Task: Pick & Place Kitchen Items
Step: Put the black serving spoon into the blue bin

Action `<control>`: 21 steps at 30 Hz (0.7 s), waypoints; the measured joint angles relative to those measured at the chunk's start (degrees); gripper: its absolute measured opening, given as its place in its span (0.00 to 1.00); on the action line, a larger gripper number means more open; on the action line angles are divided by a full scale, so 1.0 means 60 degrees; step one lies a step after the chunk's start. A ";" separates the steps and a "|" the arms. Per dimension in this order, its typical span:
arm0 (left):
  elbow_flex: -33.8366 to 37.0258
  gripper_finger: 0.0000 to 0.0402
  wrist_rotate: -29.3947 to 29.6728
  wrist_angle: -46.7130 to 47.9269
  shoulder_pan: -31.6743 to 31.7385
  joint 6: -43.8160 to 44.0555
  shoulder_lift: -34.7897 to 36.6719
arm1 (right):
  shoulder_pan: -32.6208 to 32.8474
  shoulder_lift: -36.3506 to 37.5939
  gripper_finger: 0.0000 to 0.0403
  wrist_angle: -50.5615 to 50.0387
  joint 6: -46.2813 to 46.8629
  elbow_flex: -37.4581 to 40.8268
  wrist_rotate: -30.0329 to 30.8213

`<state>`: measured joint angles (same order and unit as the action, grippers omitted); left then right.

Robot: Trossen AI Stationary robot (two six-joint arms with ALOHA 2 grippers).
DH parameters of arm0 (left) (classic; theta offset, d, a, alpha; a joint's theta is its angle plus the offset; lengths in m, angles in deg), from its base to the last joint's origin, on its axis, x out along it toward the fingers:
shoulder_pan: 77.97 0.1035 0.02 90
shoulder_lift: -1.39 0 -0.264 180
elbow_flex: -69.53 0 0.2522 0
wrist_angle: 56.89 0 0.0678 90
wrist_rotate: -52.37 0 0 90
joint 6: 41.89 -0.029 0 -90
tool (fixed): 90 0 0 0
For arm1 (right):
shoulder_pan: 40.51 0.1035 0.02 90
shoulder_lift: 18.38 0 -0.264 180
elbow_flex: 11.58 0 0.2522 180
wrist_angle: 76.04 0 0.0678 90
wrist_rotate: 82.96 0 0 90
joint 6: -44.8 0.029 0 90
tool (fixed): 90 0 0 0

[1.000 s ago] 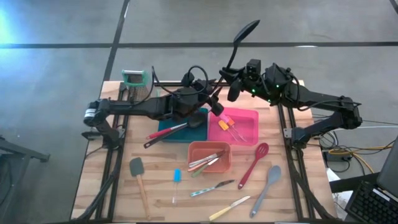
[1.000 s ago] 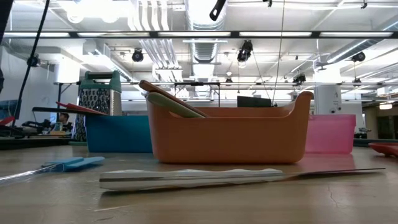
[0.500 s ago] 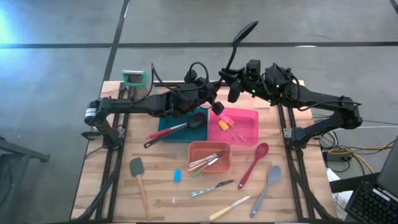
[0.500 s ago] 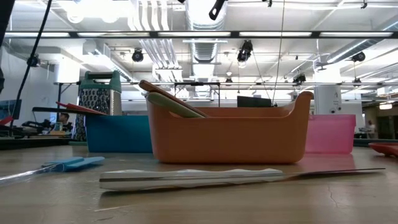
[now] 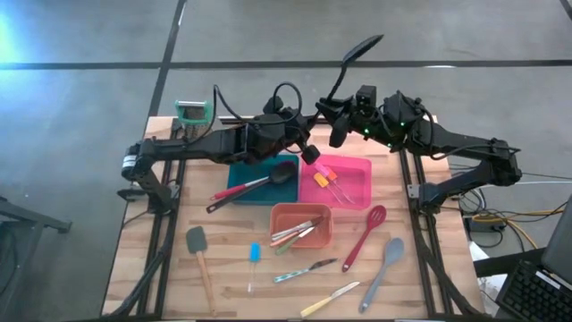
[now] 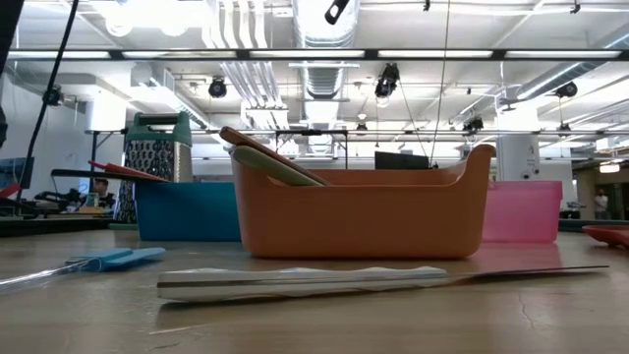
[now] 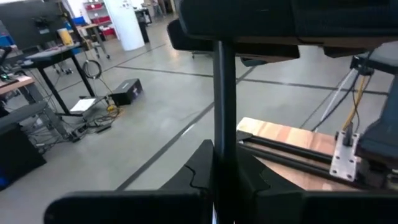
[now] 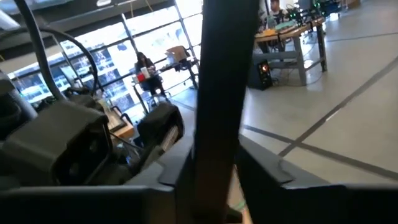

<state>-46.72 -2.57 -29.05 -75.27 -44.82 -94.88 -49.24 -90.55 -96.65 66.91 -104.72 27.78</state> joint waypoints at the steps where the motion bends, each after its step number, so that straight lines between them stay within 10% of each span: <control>1: -0.0105 0.06 0.0051 0.0162 0.0000 0.0006 0.0000 | -0.0013 0.0042 0.30 -0.0071 0.0012 0.0002 0.0006; 12: -0.1522 0.06 -0.0589 0.3874 0.0169 0.0713 0.0788 | -0.0098 0.1321 0.56 -0.3063 0.0329 0.0004 0.0987; 21: -0.3617 0.06 -0.6319 1.0790 0.1616 0.1726 0.1218 | -0.0091 0.2226 0.53 -0.6744 0.1827 0.0014 0.1007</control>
<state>-68.43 -40.48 35.70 -65.57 -34.47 -87.57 -49.79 -77.20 -137.11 77.87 -104.63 33.82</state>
